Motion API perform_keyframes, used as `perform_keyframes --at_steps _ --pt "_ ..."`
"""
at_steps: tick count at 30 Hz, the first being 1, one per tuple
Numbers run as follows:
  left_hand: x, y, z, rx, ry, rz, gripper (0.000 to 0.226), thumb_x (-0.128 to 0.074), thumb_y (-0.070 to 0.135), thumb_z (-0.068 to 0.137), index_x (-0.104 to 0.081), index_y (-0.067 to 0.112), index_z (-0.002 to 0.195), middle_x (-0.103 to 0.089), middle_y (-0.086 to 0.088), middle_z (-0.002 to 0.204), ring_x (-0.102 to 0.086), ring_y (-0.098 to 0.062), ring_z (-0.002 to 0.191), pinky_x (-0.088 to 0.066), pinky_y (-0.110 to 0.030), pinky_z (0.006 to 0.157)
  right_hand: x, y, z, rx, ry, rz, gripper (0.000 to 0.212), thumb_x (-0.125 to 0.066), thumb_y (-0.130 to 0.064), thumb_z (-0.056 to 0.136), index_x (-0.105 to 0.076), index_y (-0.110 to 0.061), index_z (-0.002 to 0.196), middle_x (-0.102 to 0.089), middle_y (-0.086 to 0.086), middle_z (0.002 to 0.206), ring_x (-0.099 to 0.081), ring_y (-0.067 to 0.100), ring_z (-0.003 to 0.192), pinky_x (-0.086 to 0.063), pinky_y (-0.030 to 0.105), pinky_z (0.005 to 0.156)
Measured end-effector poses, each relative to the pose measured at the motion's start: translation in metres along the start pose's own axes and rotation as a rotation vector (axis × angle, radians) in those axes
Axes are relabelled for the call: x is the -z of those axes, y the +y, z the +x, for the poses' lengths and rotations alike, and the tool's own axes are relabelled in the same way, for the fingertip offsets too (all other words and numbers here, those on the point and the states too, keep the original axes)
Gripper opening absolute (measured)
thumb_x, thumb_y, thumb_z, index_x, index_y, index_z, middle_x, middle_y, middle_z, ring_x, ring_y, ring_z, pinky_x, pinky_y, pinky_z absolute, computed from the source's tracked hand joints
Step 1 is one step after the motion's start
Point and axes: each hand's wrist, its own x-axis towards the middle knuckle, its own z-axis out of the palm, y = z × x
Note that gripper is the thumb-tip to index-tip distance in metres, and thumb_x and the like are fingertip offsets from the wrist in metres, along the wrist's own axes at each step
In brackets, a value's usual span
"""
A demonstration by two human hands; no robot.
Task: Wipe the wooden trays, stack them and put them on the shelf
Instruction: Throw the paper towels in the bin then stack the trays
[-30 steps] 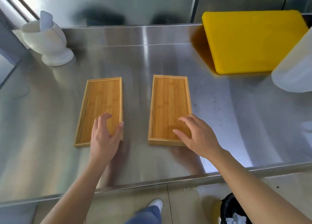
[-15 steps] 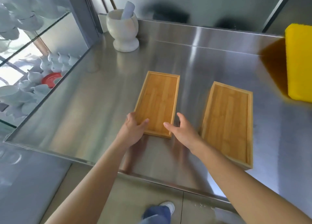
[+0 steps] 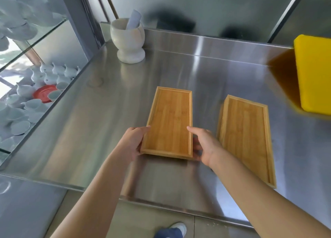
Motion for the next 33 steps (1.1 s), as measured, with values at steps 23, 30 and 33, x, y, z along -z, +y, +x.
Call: perform_keyframes --at_steps 23,30,33 --pt "-0.154 -0.017 -0.04 -0.691 -0.107 0.716 0.037 -0.034 0.037 0.095 -0.032 0.02 0.063 -0.044 0.002 0.061 -0.04 -0.017 0.053 -0.027 -0.032 0.047 0.143 0.012 -0.057 0.699 0.603 -0.657 0.038 -0.032 -0.029 0.096 -0.041 -0.009 0.126 -0.06 0.012 0.113 -0.057 0.027 0.097 -0.046 0.035 0.08" --pt "-0.176 -0.043 -0.038 -0.643 -0.106 0.809 0.039 -0.035 0.035 0.096 -0.029 0.022 0.06 -0.04 0.004 0.056 -0.037 -0.014 0.048 -0.025 -0.03 0.044 0.172 0.038 -0.046 0.632 0.609 -0.752 0.032 -0.031 -0.025 0.096 -0.045 -0.007 0.119 -0.061 0.009 0.094 -0.056 0.025 0.08 -0.045 0.034 0.07" --pt "-0.182 -0.051 -0.039 -0.623 -0.097 0.842 0.039 -0.033 0.034 0.097 -0.028 0.021 0.06 -0.04 0.002 0.056 -0.037 -0.016 0.048 -0.026 -0.031 0.043 0.178 0.045 -0.043 0.61 0.678 -0.875 0.029 -0.031 -0.024 0.096 -0.046 -0.008 0.115 -0.06 0.005 0.087 -0.053 0.021 0.067 -0.043 0.032 0.061"
